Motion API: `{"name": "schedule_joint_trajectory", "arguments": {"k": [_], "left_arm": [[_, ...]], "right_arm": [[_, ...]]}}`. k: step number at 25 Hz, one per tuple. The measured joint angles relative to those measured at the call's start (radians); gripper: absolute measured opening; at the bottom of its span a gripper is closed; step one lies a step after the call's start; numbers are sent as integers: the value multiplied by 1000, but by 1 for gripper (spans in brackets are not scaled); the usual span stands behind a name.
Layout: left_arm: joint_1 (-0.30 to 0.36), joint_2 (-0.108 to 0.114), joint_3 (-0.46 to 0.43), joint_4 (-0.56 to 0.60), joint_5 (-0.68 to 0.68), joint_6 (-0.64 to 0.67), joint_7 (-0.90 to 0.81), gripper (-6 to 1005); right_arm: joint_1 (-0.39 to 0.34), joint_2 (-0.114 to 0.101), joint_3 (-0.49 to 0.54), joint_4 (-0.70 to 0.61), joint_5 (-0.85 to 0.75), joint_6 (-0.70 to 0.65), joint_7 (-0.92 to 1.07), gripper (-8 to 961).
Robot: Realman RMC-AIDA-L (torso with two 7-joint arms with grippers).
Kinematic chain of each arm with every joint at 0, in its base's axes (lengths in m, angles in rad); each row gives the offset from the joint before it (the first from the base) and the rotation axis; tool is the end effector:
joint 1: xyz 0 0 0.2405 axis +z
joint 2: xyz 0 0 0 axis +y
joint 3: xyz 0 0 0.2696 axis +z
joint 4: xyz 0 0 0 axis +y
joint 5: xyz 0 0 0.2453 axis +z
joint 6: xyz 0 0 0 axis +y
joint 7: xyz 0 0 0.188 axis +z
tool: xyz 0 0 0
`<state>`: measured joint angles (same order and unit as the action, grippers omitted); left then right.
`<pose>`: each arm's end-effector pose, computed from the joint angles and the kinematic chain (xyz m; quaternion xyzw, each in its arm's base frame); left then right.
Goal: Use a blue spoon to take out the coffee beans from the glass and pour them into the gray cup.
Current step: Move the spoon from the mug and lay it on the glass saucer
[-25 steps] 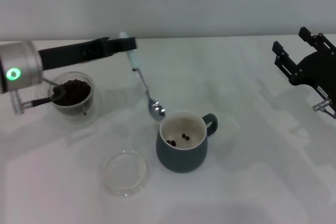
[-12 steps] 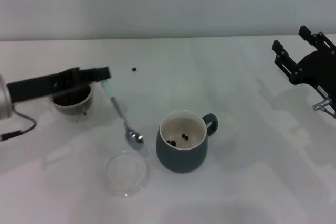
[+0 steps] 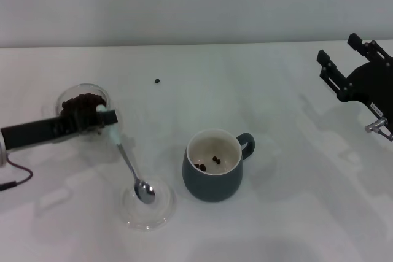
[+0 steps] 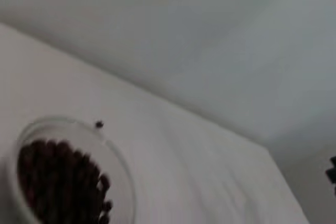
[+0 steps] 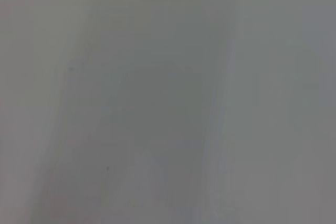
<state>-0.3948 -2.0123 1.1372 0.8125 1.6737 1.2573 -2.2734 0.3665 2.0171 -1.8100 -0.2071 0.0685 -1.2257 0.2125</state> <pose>-0.2797 0.4016 -0.0366 -0.7787 -0.5590 -0.2622 0.1112 0.3500 0.3833 -0.0306 -0.7680 0.1320 0.2922 0.5545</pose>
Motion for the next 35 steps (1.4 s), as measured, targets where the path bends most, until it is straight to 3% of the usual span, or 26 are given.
{"name": "schedule_joint_trajectory", "arguments": {"k": [9,26,35], "left_arm": [[-12,3,3,-64,25,-1,11,133],[-16,-2,-8,-69,45,-41,41,133],[-100,2,-5,-213,46,-49,108,138]], "right_arm": [[-1,0,-2,0,-2,0,5,678],[-2,0,-16,0,2,7,13,677],[0,0,-15,0,4,8,13,678]]}}
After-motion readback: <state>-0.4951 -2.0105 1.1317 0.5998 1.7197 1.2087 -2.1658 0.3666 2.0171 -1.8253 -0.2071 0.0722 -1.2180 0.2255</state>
